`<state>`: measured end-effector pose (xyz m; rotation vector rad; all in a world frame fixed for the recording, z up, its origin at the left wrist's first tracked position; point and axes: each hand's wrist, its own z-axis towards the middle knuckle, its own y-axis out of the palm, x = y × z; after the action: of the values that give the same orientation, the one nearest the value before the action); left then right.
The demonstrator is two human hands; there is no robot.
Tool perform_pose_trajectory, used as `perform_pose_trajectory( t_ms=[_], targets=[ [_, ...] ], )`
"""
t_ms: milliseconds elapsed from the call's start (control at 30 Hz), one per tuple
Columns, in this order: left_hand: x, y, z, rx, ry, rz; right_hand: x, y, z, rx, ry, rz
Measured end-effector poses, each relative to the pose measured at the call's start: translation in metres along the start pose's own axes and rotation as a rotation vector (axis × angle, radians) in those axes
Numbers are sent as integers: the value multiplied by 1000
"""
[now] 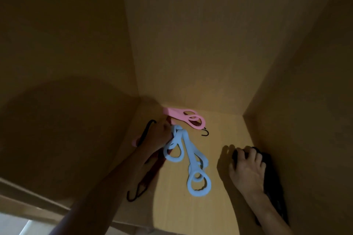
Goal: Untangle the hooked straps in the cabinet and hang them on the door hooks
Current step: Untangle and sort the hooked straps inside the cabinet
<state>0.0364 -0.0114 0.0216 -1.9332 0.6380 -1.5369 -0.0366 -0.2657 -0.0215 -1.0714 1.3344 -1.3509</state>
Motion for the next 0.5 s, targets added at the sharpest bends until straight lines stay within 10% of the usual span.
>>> perform_pose_trajectory(
  t_ms=[133, 300, 500],
  targets=[
    [-25, -17, 11, 218, -96, -78, -36, -1, 14, 8, -192, 39],
    [-68, -23, 16, 30, -290, -79, -86, -4, 18, -126, -415, 137],
    [-80, -26, -16, -188, -73, 103, -133, -1, 14, -251, -560, 267]
  ],
)
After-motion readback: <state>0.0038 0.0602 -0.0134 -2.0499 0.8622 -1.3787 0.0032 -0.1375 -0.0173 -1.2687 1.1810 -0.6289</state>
